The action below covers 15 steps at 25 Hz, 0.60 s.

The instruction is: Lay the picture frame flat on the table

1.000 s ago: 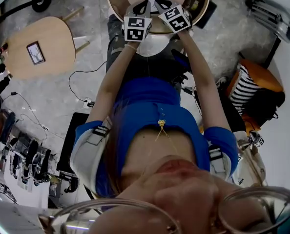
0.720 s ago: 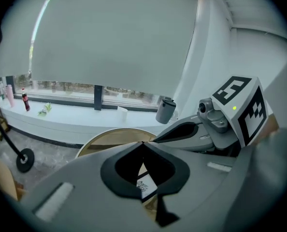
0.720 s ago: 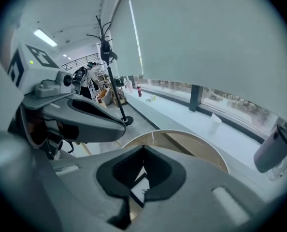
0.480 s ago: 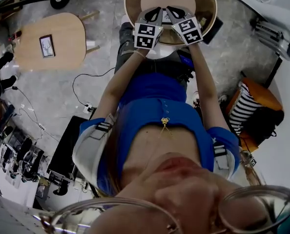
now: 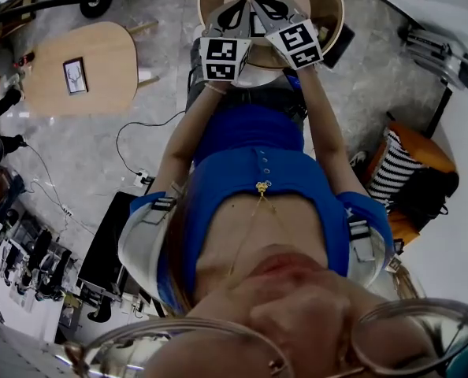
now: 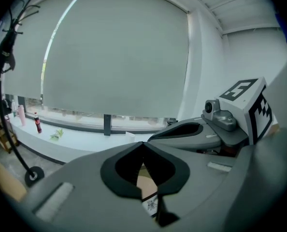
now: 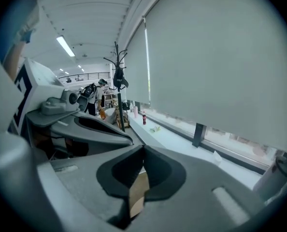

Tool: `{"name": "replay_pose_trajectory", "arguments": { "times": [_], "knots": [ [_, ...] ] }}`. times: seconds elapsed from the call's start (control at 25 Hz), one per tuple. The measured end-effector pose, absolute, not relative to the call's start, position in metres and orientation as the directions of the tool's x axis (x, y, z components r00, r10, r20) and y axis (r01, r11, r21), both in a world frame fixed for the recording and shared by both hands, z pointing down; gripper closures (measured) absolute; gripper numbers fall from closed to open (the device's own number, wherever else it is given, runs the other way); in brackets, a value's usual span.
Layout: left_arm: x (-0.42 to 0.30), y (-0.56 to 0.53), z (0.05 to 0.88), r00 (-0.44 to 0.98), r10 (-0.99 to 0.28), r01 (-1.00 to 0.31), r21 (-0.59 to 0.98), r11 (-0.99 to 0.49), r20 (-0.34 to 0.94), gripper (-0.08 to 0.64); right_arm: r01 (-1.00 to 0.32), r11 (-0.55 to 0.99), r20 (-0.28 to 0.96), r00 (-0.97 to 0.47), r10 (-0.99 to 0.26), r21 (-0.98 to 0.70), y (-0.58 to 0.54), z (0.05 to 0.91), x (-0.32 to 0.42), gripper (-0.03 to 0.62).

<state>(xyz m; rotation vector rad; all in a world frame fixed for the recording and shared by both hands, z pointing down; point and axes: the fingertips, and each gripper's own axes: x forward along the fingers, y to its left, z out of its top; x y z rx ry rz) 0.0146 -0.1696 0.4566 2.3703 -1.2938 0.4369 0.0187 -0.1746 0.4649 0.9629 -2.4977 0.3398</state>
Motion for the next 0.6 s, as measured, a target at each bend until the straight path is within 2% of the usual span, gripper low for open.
{"name": "replay_pose_trajectory", "arguments": {
  "times": [0.28, 0.6],
  "knots": [
    [0.010, -0.172, 0.409, 0.489, -0.785, -0.870, 0.153, -0.468, 0.379, 0.563, -0.717, 0.696, 0.384, -0.655, -0.651, -0.042, -0.183, 0.416, 0.020, 0.591],
    [0.000, -0.177, 0.369, 0.443, -0.854, -0.895, 0.078, -0.440, 0.272, 0.560, -0.709, 0.705, 0.317, -0.667, -0.674, 0.009, -0.182, 0.377, 0.014, 0.592]
  ]
}}
